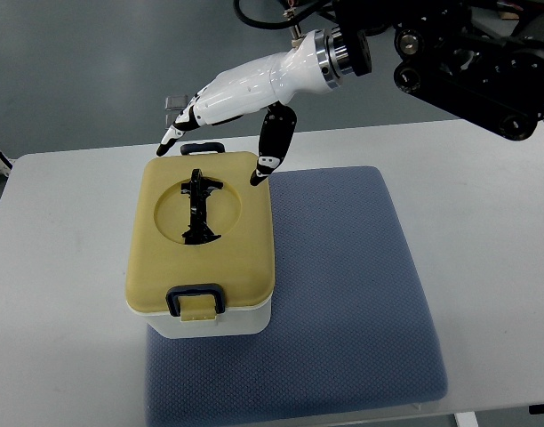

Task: Open white storage box with right hand
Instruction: 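Swing the right hand over the box toward the black lid handle, then lower the right hand and close its fingers around the black lid handle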

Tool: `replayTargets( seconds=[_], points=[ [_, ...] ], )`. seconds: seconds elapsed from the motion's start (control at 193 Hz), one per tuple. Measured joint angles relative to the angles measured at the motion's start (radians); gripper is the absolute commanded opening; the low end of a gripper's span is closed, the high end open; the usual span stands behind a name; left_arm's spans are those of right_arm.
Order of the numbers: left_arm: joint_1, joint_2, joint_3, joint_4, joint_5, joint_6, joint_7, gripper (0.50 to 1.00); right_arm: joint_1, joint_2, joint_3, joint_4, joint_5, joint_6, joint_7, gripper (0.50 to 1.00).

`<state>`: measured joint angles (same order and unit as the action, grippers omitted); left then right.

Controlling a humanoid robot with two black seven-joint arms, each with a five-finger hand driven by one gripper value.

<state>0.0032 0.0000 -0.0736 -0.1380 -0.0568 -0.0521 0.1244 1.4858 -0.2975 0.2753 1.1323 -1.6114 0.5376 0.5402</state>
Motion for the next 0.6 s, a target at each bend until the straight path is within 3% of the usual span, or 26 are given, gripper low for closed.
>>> replayTargets(
  seconds=[0.223,0.601],
  points=[
    [0.000,0.000,0.000,0.000,0.000,0.000,0.000,1.000,-0.003,0.024,-0.064,-0.003,-0.031,-0.059,0.000,0.852],
    [0.000,0.000,0.000,0.000,0.000,0.000,0.000,1.000,-0.021,0.084,-0.067,-0.004,-0.034,-0.117,-0.020,0.842]
  ],
)
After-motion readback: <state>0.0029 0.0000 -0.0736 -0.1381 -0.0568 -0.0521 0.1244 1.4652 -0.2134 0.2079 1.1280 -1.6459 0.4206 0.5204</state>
